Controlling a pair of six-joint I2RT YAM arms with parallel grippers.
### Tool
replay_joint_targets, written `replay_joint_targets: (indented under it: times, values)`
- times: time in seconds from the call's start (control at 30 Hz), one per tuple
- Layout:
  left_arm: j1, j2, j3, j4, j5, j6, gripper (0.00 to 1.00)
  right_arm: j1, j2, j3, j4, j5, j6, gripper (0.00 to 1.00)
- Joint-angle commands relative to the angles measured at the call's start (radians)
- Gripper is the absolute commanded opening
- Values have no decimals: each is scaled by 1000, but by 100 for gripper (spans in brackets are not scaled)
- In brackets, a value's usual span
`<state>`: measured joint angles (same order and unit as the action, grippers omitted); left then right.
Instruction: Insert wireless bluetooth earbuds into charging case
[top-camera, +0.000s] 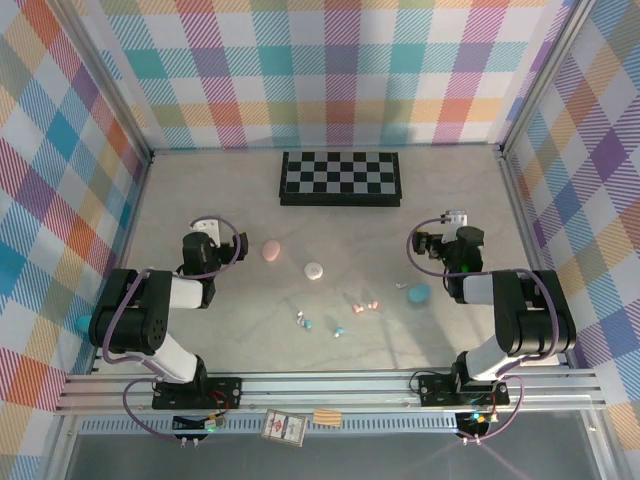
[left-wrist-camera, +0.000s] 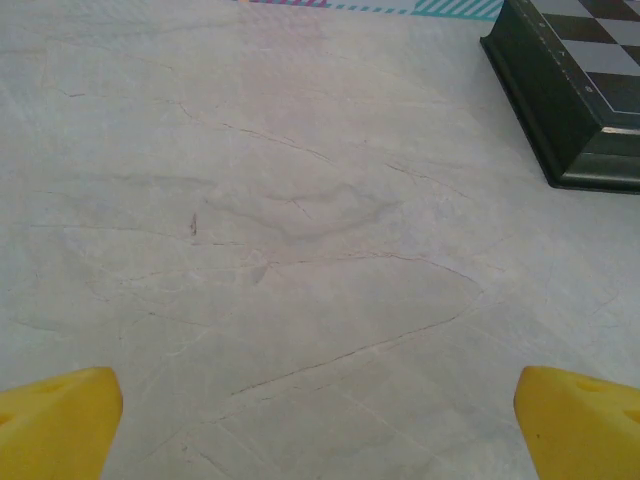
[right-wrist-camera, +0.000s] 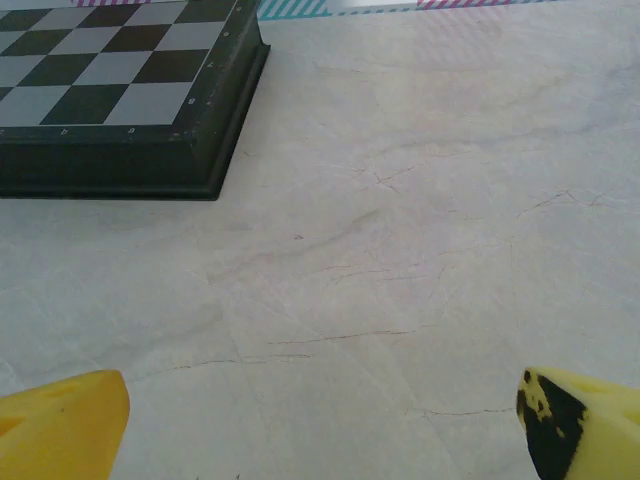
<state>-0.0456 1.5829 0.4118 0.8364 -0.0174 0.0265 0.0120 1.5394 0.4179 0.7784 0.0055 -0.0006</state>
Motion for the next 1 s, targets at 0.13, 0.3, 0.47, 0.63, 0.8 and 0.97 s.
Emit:
replay_joint_targets:
  times: [0.13,0.3,0.47,0.63,0.8,0.97]
  values:
    - [-4,-3,13,0,-6,9,100,-7,-2,-1,40,-21,13,99]
    - [-5,-4,12,0,-6,10,100,-8,-2,0,40,-21,13,99]
    - [-4,-2,13,-1,-6,9,100,-7,-2,-1,41,-21,13,99]
    - [-4,-4,9,3,-6,10,100,-8,-4,-4,45,-20,13,99]
    - [-11,-19,15,-19,-26,12,100,-7,-17,5,23,-21,13,99]
    - [-30,-123,67,-184,-61,24,100,-8,-113,49,-127,-53,0,99]
